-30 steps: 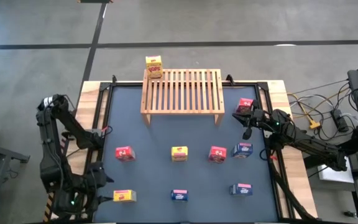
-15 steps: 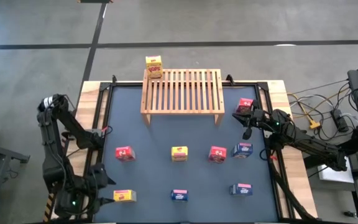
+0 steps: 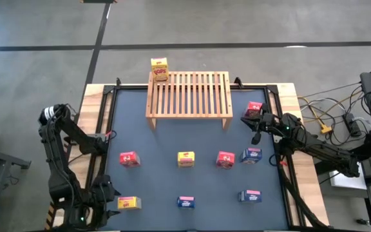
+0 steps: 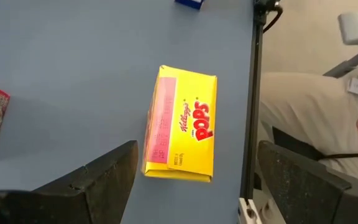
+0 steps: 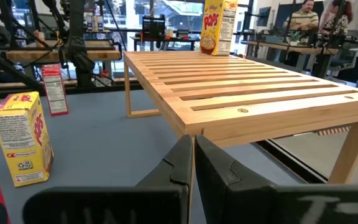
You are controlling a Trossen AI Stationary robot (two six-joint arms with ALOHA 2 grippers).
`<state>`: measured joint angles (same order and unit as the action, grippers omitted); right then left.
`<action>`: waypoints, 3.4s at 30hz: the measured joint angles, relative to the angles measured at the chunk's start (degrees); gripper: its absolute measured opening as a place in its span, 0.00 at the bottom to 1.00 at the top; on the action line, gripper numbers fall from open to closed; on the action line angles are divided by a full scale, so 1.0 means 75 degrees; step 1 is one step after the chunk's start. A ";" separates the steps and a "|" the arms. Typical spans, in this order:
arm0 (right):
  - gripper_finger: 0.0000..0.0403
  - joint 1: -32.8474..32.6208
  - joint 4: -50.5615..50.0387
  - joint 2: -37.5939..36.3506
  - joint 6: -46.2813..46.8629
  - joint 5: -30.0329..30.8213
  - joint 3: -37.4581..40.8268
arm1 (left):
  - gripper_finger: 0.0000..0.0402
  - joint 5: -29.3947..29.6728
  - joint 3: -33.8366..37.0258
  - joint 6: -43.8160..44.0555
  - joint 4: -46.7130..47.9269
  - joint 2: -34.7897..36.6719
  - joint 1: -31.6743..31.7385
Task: Stack cereal on shelf
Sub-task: Put the bottom yellow cereal box on the shelf aligned with the other yellow cereal box
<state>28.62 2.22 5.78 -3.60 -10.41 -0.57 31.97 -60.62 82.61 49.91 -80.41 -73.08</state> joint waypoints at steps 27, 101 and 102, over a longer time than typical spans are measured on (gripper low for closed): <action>0.02 0.0003 0.0000 0.0000 0.0000 0.0000 0.0002 | 0.75 -0.0336 0.0883 0.0096 -0.0603 -0.0229 0.0058; 0.02 0.0001 -0.0001 0.0000 0.0000 0.0002 0.0000 | 0.42 -0.2180 0.0915 -1.1463 -0.2454 0.4516 0.8417; 0.02 0.0002 0.0000 0.0000 0.0000 0.0001 0.0000 | 0.42 -0.2451 0.0915 -1.1544 -0.2450 0.4529 0.8768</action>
<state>28.64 2.22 5.78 -3.60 -10.41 -0.57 13.59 -53.76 -3.97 31.54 -46.44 -7.32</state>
